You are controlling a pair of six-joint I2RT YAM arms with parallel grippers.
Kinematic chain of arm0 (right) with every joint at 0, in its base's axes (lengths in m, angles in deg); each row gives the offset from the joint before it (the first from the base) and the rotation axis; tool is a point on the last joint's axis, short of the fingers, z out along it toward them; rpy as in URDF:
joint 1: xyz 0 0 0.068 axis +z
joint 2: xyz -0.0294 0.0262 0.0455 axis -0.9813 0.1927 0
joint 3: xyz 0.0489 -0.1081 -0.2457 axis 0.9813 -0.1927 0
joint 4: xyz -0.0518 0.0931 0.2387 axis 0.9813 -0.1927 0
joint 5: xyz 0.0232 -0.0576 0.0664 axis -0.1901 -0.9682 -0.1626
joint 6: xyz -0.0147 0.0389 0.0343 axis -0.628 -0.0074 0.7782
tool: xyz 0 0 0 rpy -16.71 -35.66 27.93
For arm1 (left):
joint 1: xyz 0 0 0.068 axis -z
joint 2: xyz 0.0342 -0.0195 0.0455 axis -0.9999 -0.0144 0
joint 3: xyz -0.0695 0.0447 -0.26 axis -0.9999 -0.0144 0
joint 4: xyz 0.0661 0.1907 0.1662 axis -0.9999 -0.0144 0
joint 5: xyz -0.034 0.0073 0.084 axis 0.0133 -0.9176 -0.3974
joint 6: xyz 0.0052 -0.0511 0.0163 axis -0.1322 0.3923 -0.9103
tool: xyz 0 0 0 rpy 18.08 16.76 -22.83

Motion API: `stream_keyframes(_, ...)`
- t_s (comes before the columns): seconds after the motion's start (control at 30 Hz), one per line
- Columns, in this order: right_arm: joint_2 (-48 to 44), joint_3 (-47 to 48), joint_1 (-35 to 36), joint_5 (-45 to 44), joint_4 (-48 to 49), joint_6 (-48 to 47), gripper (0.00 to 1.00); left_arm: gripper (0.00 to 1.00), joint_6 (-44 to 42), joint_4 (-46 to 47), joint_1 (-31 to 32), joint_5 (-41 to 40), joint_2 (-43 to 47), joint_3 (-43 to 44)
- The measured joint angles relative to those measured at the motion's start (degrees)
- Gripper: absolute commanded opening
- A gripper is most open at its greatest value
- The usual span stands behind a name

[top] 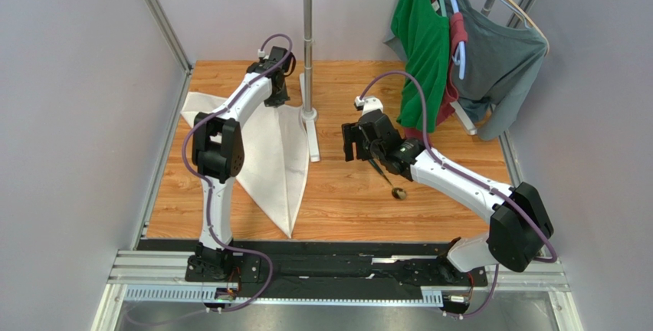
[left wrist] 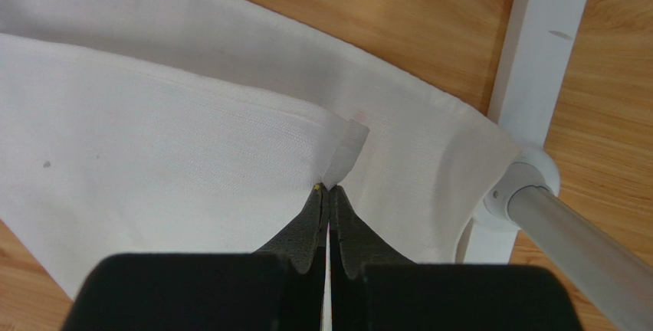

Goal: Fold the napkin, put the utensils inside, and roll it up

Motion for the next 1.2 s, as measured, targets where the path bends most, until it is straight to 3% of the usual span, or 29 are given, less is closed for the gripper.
stream_keyframes(0.4, -0.37, -0.42, -0.72, 0.00, -0.46, 0.85, 0.77, 0.00, 0.02, -2.51, 1.20, 2.49, -7.58, 11.63)
stream_keyframes(0.8, -0.37, -0.42, -1.03, 0.02, -0.44, 0.87, 0.77, 0.01, 0.61, -1.99, 2.14, 6.91, -11.67, 15.47)
stream_keyframes(0.87, -0.37, -0.42, -1.03, 0.02, -0.44, 0.90, 0.77, 0.20, 0.59, -1.70, 2.29, 7.37, -12.41, 15.74)
stream_keyframes(0.9, -0.37, -0.42, -1.03, 0.02, -0.44, 0.90, 0.77, 0.37, 0.55, -1.64, 2.34, 7.56, -12.79, 16.00)
stream_keyframes(0.93, -0.37, -0.42, -1.05, 0.04, -0.46, 0.90, 0.77, 0.60, 0.39, -1.46, 2.38, 7.63, -13.03, 16.00)
stream_keyframes(1.0, -0.37, -0.42, -1.07, 0.07, -0.46, 0.90, 0.77, 0.87, -0.11, -1.44, 2.40, 7.48, -13.09, 16.00)
stream_keyframes(1.03, -0.37, -0.42, -1.07, 0.07, -0.46, 0.90, 0.77, 0.95, -0.66, -1.42, 2.38, 6.82, -12.83, 15.82)
stream_keyframes(1.2, -0.39, -0.44, -1.09, 0.50, -0.42, 0.92, 0.77, 0.96, -1.03, 2.25, 1.55, 3.50, -2.58, 1.75)
